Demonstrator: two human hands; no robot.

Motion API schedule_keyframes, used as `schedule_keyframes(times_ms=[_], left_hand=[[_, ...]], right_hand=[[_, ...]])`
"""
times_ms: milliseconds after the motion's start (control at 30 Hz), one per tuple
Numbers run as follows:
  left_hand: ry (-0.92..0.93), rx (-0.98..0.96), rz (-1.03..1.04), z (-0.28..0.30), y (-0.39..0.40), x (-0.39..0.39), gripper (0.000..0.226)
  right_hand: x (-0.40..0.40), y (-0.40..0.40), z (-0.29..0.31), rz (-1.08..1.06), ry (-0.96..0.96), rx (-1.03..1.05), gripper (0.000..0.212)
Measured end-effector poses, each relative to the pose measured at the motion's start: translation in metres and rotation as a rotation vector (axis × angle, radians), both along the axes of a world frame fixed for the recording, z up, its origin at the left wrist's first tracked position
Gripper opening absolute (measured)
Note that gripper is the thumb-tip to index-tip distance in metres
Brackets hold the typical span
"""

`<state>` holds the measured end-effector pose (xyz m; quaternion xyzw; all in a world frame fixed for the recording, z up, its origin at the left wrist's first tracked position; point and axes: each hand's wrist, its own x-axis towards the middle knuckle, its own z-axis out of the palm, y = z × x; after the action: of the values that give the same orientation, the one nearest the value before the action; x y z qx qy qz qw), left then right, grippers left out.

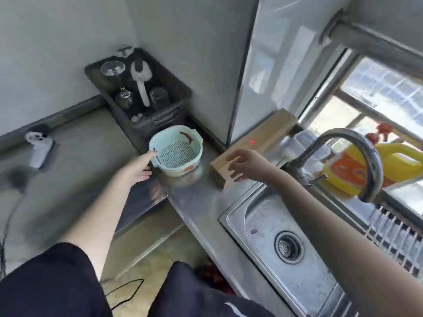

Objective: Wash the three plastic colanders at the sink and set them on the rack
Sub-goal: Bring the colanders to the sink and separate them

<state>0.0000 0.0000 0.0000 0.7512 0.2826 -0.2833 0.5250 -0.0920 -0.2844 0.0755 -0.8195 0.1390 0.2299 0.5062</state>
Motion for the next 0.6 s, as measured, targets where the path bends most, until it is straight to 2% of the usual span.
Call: schedule_keyframes(times_ms=[100,233,333,433,500,600], left_hand=[[-0.043,-0.029,0.058,-0.005,-0.005,0.009,0.058],[-0.095,-0.005,0.101,-0.014,-0.004,0.017,0.040],[-0.078,-0.037,0.114,-0.018,-0.001,0.024,0.024],[-0.015,-0.161,0.121,-0.024,0.001,0.027,0.021],[0.010,-0.228,0.138,-0.030,0.002,0.027,0.024],[-0.020,-0.177,0.069,-0.041,-0.001,0.025,0.034]], right_hand=[[0.030,0.008,-0.011,-0.105,-0.014,-0.087,0.018],[0.068,0.023,-0.032,-0.076,-0.019,-0.225,0.029],[0.087,0.038,-0.043,-0.087,-0.044,-0.267,0.015],[0.097,0.052,-0.050,-0.056,0.057,-0.283,0.025],[0.101,0.058,-0.059,-0.056,0.132,-0.285,0.020],[0.102,0.063,-0.076,-0.119,0.155,-0.226,0.016]])
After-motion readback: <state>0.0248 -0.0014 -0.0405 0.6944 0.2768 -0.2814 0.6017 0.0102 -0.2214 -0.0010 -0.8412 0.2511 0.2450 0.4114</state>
